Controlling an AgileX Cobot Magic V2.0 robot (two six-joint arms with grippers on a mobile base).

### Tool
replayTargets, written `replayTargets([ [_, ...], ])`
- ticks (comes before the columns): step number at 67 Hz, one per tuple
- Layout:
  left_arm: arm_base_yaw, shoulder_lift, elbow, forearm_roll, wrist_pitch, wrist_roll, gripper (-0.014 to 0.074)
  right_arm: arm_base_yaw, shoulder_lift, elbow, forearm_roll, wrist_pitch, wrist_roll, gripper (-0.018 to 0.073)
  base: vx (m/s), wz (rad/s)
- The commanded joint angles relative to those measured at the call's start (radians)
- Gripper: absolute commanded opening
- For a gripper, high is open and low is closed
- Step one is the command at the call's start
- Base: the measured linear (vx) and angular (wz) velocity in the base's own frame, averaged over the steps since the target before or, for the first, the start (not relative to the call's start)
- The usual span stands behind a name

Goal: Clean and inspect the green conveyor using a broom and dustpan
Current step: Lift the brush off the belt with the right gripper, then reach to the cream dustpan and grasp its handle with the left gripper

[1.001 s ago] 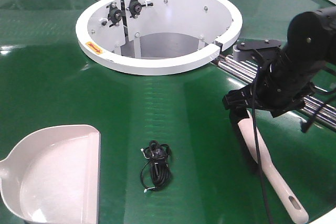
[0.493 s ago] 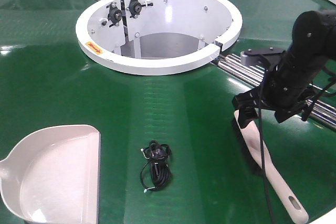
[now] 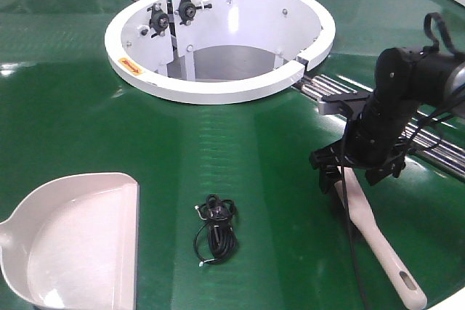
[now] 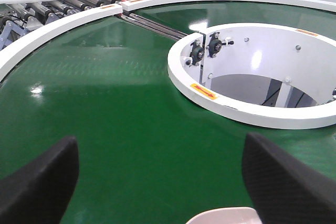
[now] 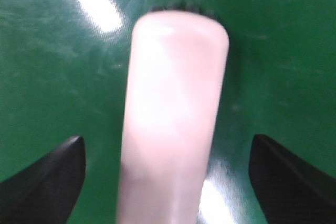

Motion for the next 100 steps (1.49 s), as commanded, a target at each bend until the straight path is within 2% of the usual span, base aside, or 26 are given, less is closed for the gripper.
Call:
replayTargets([
  [1,-0.001,0.009,-0.034,-0.005,-0.067,-0.001,0.0583,-0.002,-0.020,-0.028,-0.002,-0.020,-0.013,0.0587,0.00,0.00],
  [10,-0.001,0.009,-0.034,-0.005,-0.060,-0.001,0.0583,-0.002,0.004,-0.028,-0.002,-0.006,-0.017,0.0551,0.00,0.00],
  [16,-0.001,0.009,-0.034,-0.005,-0.048,-0.001,0.0583,-0.002,0.005,-0.029,-0.003,0.008,-0.017,0.0459,0.00,0.00],
  [22,-0.001,0.009,-0.034,-0.005,-0.045,-0.001,0.0583,-0.002,0.004,-0.042,-0.006,0.027,-0.017,0.0316,0.00,0.00],
  [32,-0.001,0.009,-0.034,-0.005,-0.045,-0.001,0.0583,-0.002,-0.002,-0.097,-0.002,0.084,-0.026,-0.0017,0.00,0.00],
  [50,-0.001,0.009,-0.034,-0.005,-0.041,-0.001,0.0583,-0.002,-0.055,-0.205,0.000,0.207,-0.031,-0.0010,0.00,0.00],
  [64,-0.001,0.009,-0.034,-0.005,-0.039,-0.001,0.0583,-0.002,-0.151,-0.197,-0.011,0.206,-0.021,-0.0008,0.00,0.00],
  [84,-0.001,0.009,-0.034,-0.005,-0.034,-0.001,0.0583,-0.002,-0.245,0.013,-0.002,0.206,-0.021,-0.0008,0.00,0.00],
  [100,-0.001,0.009,-0.034,-0.005,-0.012,-0.001,0.0579,-0.002,-0.248,0.047,0.000,0.206,-0.002,-0.0008,0.00,0.00],
])
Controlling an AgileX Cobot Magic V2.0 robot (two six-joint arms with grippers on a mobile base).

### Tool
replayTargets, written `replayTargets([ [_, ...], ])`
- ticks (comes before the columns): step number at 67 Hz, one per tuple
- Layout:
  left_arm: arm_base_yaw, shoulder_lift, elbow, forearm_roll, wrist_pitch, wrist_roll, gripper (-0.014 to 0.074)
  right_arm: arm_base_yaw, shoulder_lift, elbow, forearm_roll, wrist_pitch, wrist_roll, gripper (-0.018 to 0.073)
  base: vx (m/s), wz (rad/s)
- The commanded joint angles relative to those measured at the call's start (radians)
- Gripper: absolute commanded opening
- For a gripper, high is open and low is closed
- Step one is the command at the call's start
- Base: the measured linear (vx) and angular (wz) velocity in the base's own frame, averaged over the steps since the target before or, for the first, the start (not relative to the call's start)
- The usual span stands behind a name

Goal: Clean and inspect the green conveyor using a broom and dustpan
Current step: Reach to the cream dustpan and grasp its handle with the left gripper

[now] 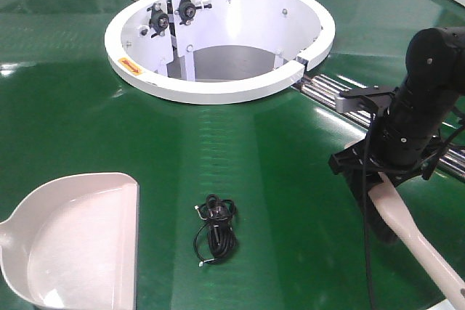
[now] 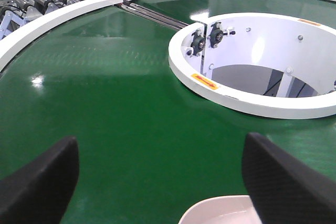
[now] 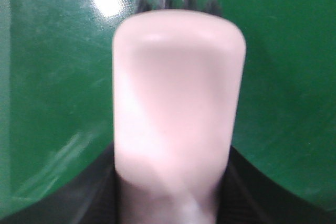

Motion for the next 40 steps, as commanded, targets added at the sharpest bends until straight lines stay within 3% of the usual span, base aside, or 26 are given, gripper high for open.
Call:
replayTargets([
  [1,-0.001,0.009,-0.034,-0.005,-0.047,-0.001,0.0579,-0.002,-0.052,-0.023,0.004,0.054,0.003,-0.0007,0.00,0.00],
  [13,-0.001,0.009,-0.034,0.000,-0.008,0.001,0.0579,-0.002,-0.052,-0.023,0.003,0.054,0.000,-0.0006,0.00,0.00],
  [20,-0.001,0.009,-0.034,0.017,0.015,0.092,0.0579,-0.002,-0.052,-0.023,0.003,0.054,0.000,-0.0006,0.00,0.00],
  [25,-0.001,0.009,-0.034,0.042,0.038,0.233,0.0579,-0.002,-0.052,-0.023,0.003,0.054,0.000,-0.0006,0.00,0.00],
  [32,-0.001,0.009,-0.034,0.091,0.075,0.522,0.0579,-0.002,-0.052,-0.023,0.003,0.054,0.000,-0.0006,0.00,0.00],
  [40,-0.001,0.009,-0.034,0.139,0.104,0.915,0.0579,-0.002,-0.052,-0.023,0.003,0.054,0.000,-0.0006,0.00,0.00],
])
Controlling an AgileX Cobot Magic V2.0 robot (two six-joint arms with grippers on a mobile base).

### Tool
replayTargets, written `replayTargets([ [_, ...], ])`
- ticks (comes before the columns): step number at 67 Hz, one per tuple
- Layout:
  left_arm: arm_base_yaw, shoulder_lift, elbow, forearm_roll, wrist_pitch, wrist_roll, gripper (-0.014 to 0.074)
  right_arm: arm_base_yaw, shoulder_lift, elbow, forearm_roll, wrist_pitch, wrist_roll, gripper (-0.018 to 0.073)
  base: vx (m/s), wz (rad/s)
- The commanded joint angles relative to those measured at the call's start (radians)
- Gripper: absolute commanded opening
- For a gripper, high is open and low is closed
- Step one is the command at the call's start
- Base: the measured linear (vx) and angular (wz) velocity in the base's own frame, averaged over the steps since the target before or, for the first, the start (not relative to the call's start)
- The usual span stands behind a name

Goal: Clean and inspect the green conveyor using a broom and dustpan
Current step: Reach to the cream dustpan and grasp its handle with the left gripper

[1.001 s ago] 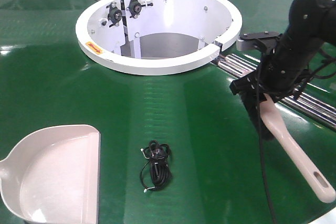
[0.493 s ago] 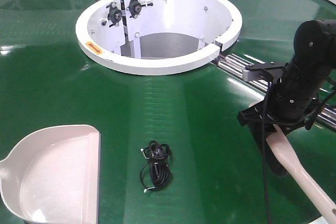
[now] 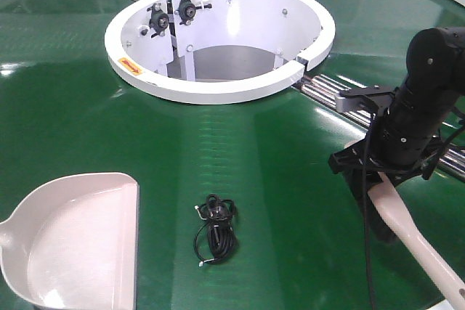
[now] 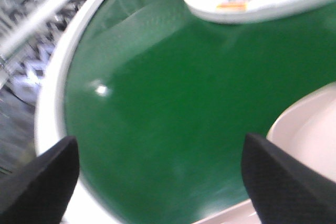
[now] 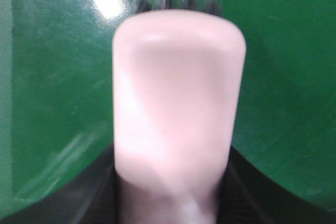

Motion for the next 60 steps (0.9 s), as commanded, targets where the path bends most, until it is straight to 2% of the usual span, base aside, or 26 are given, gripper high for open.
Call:
replayTargets([
  [1,-0.001,0.009,-0.034,0.047,-0.040,0.319,0.0579,-0.002,-0.051,-0.024,0.001,0.058,-0.002,-0.0006,0.00,0.00],
  [3,-0.001,0.009,-0.034,0.063,-0.040,0.428,0.0579,-0.002,-0.051,-0.024,0.001,0.058,-0.002,-0.0006,0.00,0.00],
  [8,-0.001,0.009,-0.034,0.102,-0.040,0.625,0.0579,-0.002,-0.051,-0.024,0.001,0.058,-0.002,-0.0006,0.00,0.00],
  [11,-0.001,0.009,-0.034,0.119,-0.040,0.701,0.0579,-0.002,-0.051,-0.024,0.001,0.058,-0.002,-0.0006,0.00,0.00],
  [14,-0.001,0.009,-0.034,0.130,-0.040,0.744,0.0579,-0.002,-0.051,-0.024,0.001,0.058,-0.002,-0.0006,0.00,0.00],
  [31,-0.001,0.005,-0.034,0.133,-0.037,0.745,0.0579,-0.002,-0.051,-0.024,0.002,0.055,-0.002,-0.0006,0.00,0.00],
  [42,-0.001,0.005,-0.034,0.064,-0.022,0.742,0.0579,-0.002,-0.051,-0.024,0.002,0.056,-0.002,-0.0006,0.00,0.00],
  [60,-0.001,0.011,-0.034,0.076,-0.011,0.743,0.0579,-0.002,-0.051,-0.024,0.002,0.056,-0.002,-0.0006,0.00,0.00],
])
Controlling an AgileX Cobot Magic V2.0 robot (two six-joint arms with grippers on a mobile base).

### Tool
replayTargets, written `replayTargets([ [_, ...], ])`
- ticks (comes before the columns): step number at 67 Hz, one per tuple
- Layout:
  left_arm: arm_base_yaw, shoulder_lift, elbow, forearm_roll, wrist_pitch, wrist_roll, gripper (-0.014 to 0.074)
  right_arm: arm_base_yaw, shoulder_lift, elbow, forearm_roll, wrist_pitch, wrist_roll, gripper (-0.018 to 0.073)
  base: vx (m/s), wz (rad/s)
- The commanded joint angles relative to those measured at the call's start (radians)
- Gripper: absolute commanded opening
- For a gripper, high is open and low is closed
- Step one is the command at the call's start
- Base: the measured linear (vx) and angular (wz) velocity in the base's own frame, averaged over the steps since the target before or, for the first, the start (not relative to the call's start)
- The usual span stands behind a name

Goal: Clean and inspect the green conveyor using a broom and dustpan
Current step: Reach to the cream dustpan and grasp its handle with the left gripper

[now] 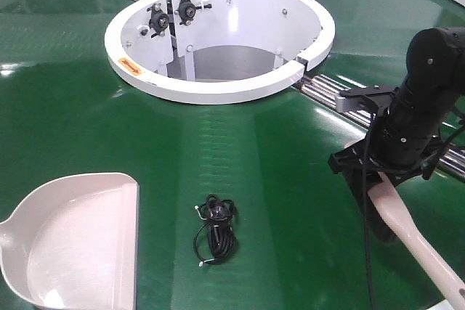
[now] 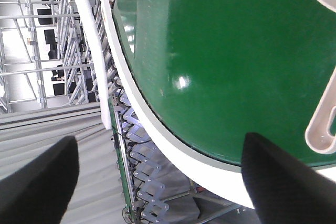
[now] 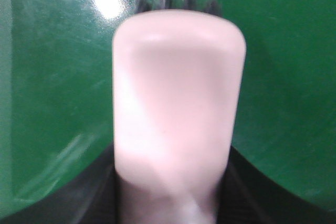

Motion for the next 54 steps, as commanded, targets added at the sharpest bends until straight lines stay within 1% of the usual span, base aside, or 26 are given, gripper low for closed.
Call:
replayTargets([
  [1,-0.001,0.013,-0.034,0.009,-0.051,-0.004,0.0579,-0.002,-0.051,-0.024,0.002,0.057,-0.002,-0.0006,0.00,0.00],
  [5,-0.001,0.042,-0.048,0.031,0.011,-0.004,0.0579,-0.002,-0.051,-0.024,0.002,0.057,-0.002,-0.0006,0.00,0.00],
  [10,-0.001,0.097,-0.091,0.047,0.160,-0.004,0.0579,-0.002,-0.051,-0.024,0.002,0.057,-0.002,-0.0006,0.00,0.00],
  [16,-0.001,0.188,-0.154,0.048,0.343,-0.004,0.0579,-0.002,-0.051,-0.024,0.002,0.057,-0.002,-0.0006,0.00,0.00],
  [22,-0.001,0.299,-0.210,0.049,0.477,-0.004,0.0579,-0.002,-0.051,-0.024,0.002,0.057,-0.002,-0.0006,0.00,0.00],
  [25,-0.001,0.344,-0.235,0.055,0.515,-0.004,0.0579,-0.002,-0.051,-0.024,0.002,0.057,-0.002,-0.0006,0.00,0.00],
  [36,0.000,0.498,-0.264,0.071,0.515,-0.004,0.0579,-0.002,-0.051,-0.024,0.002,0.057,-0.002,-0.0006,0.00,0.00],
  [54,0.058,0.689,-0.264,0.076,0.515,-0.005,0.0579,-0.002,-0.051,-0.024,0.002,0.057,-0.002,-0.0006,0.00,0.00],
])
